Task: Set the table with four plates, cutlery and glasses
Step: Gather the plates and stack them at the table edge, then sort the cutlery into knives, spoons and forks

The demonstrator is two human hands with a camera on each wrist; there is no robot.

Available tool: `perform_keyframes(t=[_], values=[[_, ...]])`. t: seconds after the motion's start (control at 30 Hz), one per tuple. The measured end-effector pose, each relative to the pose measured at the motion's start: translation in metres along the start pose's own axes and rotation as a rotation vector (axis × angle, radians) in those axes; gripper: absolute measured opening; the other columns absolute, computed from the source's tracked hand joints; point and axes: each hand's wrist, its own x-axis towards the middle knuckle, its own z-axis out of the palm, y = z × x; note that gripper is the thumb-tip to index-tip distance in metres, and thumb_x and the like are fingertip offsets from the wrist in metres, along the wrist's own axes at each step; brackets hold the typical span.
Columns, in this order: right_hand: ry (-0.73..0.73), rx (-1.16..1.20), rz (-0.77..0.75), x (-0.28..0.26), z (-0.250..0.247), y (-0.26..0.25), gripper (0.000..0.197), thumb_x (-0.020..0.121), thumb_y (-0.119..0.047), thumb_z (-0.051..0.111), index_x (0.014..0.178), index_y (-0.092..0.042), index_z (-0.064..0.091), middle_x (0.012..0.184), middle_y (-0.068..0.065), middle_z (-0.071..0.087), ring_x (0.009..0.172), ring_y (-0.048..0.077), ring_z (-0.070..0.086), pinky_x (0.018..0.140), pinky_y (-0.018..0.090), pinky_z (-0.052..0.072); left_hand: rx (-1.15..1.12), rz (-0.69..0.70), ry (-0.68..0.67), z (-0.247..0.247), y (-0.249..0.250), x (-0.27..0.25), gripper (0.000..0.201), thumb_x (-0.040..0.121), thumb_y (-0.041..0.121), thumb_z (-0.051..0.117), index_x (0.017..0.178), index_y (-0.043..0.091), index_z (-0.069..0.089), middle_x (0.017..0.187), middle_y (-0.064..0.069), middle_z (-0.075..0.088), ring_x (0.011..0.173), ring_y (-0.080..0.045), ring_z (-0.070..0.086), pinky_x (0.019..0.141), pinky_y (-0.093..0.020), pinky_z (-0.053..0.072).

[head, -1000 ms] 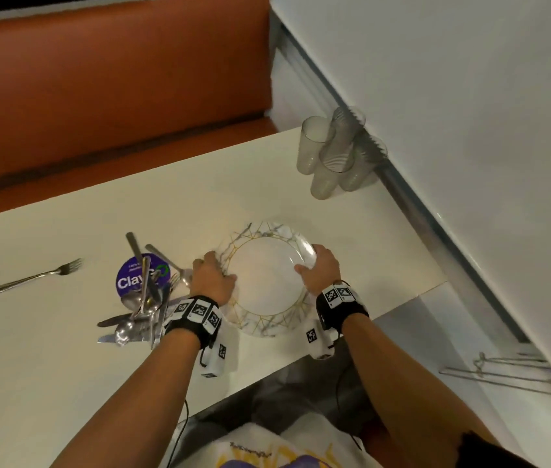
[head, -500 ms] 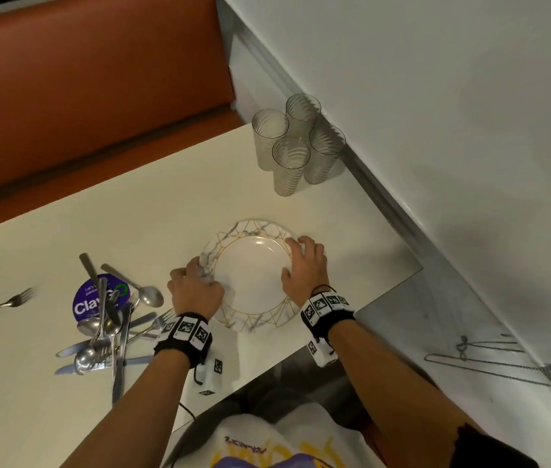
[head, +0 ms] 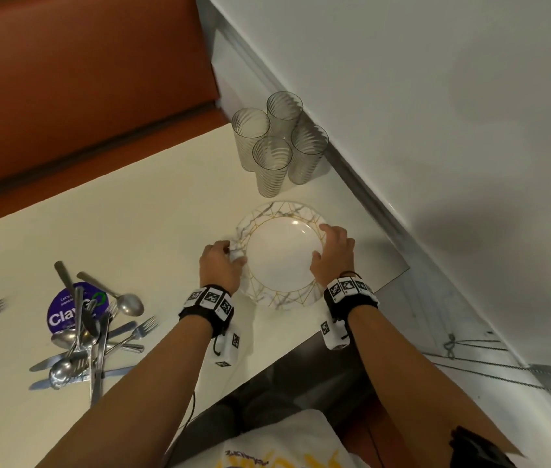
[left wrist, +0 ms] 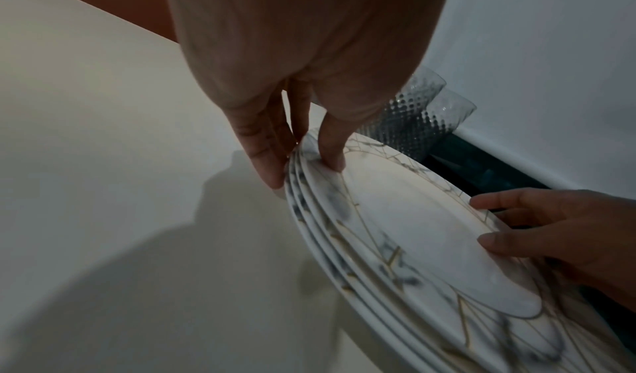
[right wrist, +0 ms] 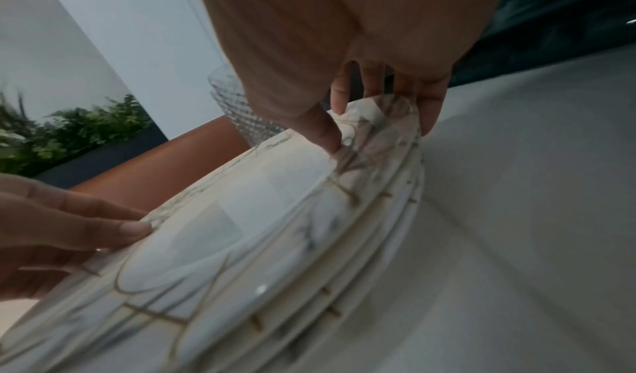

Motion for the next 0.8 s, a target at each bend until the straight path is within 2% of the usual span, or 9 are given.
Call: perform_keyframes(t=[0.2, 0.3, 0.37, 0.47, 0.53, 0.67, 0.8], values=[[0.001, -0.019, 0.118, 0.024, -0.016, 0.011, 0.063, 0.083, -0.009, 0.064, 0.140, -0.027, 0.043, 0.143, 0.003, 0.043, 0.121, 0.033, 0.043, 0.095, 0.048, 0.051, 0.018, 0.084, -0.067, 0.018, 0.023, 0.020, 0.040, 0.093, 0.011, 0.071, 0.132, 0.006, 0.067, 0.130, -0.021, 0.064, 0.119, -0.037, 0.061, 0.094, -0.025, 0.040], [-0.002, -0.033, 0.138, 0.028, -0.018, 0.013, 0.064, 0.083, -0.009, 0.064, 0.141, -0.027, 0.043, 0.144, 0.005, 0.043, 0.122, 0.034, 0.043, 0.095, 0.048, 0.051, 0.034, 0.109, -0.106, 0.019, 0.024, 0.024, 0.045, 0.094, 0.009, 0.067, 0.139, 0.008, 0.063, 0.137, -0.019, 0.059, 0.124, -0.036, 0.059, 0.102, -0.029, 0.042], [-0.015, -0.021, 0.150, 0.030, -0.018, 0.014, 0.065, 0.082, -0.009, 0.063, 0.142, -0.027, 0.042, 0.145, 0.006, 0.042, 0.124, 0.034, 0.042, 0.097, 0.050, 0.049, 0.018, 0.104, -0.128, 0.016, 0.024, 0.022, 0.048, 0.096, 0.015, 0.067, 0.143, 0.010, 0.059, 0.139, -0.017, 0.058, 0.125, -0.034, 0.060, 0.106, -0.032, 0.043], [-0.011, -0.033, 0.205, 0.026, -0.020, 0.009, 0.065, 0.081, -0.014, 0.064, 0.142, -0.024, 0.044, 0.145, 0.011, 0.043, 0.126, 0.038, 0.039, 0.103, 0.050, 0.042, -0.020, 0.081, -0.119, 0.006, 0.018, 0.012, 0.046, 0.098, 0.026, 0.067, 0.141, 0.010, 0.059, 0.135, -0.013, 0.061, 0.117, -0.028, 0.065, 0.097, -0.027, 0.045], [0.077, -0.051, 0.227, 0.018, -0.019, 0.000, 0.062, 0.078, -0.014, 0.066, 0.137, -0.019, 0.049, 0.143, 0.013, 0.044, 0.126, 0.039, 0.038, 0.104, 0.051, 0.039, -0.040, 0.079, -0.095, -0.005, 0.007, 0.003, 0.036, 0.100, 0.025, 0.064, 0.134, 0.010, 0.064, 0.131, -0.012, 0.065, 0.110, -0.024, 0.067, 0.091, -0.023, 0.045], [0.295, -0.014, 0.064, -0.009, -0.004, -0.027, 0.053, 0.068, -0.009, 0.066, 0.119, -0.018, 0.060, 0.129, 0.014, 0.053, 0.114, 0.039, 0.045, 0.094, 0.052, 0.044, -0.061, 0.092, -0.016, -0.034, -0.029, -0.021, 0.020, 0.101, 0.016, 0.061, 0.116, 0.013, 0.073, 0.110, -0.007, 0.075, 0.095, -0.020, 0.068, 0.083, -0.017, 0.045], [0.238, 0.078, -0.123, -0.042, 0.029, -0.075, 0.045, 0.068, -0.006, 0.065, 0.111, -0.019, 0.065, 0.115, 0.011, 0.059, 0.105, 0.036, 0.048, 0.087, 0.047, 0.044, -0.064, 0.076, 0.036, -0.069, -0.075, -0.046, 0.019, 0.099, 0.009, 0.060, 0.110, 0.013, 0.074, 0.101, -0.005, 0.076, 0.089, -0.019, 0.068, 0.087, -0.029, 0.055]])
